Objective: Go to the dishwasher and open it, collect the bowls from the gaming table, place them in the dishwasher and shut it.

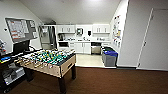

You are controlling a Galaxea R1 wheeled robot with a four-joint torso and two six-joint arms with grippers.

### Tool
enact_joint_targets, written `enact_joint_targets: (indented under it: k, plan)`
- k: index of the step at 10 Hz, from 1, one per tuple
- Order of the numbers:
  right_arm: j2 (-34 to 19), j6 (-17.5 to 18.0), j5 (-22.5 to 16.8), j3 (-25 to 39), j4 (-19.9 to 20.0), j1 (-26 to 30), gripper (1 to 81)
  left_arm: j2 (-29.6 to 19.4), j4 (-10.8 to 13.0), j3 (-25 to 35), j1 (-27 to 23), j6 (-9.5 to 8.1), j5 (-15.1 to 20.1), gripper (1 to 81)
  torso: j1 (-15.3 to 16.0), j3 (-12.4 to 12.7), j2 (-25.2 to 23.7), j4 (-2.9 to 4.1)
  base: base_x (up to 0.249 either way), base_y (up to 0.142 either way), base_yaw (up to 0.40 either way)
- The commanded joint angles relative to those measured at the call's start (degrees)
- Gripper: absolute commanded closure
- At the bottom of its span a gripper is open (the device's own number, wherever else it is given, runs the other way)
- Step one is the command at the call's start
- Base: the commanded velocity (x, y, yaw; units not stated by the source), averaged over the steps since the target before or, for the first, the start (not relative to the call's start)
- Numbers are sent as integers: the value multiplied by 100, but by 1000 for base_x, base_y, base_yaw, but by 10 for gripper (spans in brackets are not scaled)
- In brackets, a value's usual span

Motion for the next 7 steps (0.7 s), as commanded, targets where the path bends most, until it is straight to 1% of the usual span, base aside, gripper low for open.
enact_joint_targets:
  k: [1, 4, 7]
  plan:
    - [-44, -10, -171, -1, -61, 368, 811, -115, 92, 73, -380, -3, 171, 811, 0, 0, 0, 0, 146, 0, 0]
    - [-44, -10, -171, -1, -61, 360, 811, -115, 92, 73, -371, -3, 171, 811, 0, 0, 2, 0, 146, 0, 0]
    - [-44, -10, -171, -1, -61, 351, 811, -115, 92, 73, -371, -3, 171, 811, 0, 0, 0, 0, 146, -72, 0]
